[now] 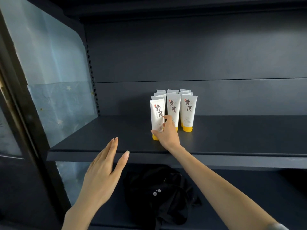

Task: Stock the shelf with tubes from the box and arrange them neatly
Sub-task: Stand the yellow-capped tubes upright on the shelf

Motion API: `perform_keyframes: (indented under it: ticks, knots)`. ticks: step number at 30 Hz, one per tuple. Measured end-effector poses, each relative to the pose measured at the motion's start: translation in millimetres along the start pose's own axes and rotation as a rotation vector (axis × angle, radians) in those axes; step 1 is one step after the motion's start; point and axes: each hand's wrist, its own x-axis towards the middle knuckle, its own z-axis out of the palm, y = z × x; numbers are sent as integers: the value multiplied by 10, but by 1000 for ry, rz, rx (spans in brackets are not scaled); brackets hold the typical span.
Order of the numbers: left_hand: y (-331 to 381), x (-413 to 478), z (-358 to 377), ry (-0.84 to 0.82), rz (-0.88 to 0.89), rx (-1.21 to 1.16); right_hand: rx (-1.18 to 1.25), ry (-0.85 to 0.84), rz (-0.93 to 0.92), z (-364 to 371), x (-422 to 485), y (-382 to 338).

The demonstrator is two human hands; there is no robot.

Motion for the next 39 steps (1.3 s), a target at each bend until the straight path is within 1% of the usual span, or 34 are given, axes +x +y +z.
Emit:
perform_keyframes:
  ticks: [2,5,8,11,13,15,23,27,34,39]
  knots:
    - [3,-1,2,5,25,-9,-54,12,-31,-84,-56,-13]
    - [5,-9,65,0,63,-1,-192,78,-94,-311,-218,13]
    - [81,-17,205,-49,91,-2,-383,124,-171,-641,-485,122]
    - [254,-33,409,-115,143,-1,-595,129,-183,-1028,-809,339]
    - [378,-59,553,-162,187,30,-716,131,-135,-1287,-1009,508]
    - [478,-90,686,-205,236,84,-786,128,-63,-1524,-1190,661]
    - [830,-250,1120,-287,358,307,-911,119,125,-2314,-1785,1215]
    - [1065,-352,1297,-272,363,323,-968,106,200,-2724,-2078,1528]
    - [1589,-806,1780,-359,389,377,-1023,55,342,-3481,-2817,1998]
    - [1860,-1134,2162,-404,428,402,-1087,39,435,-3842,-3351,2239]
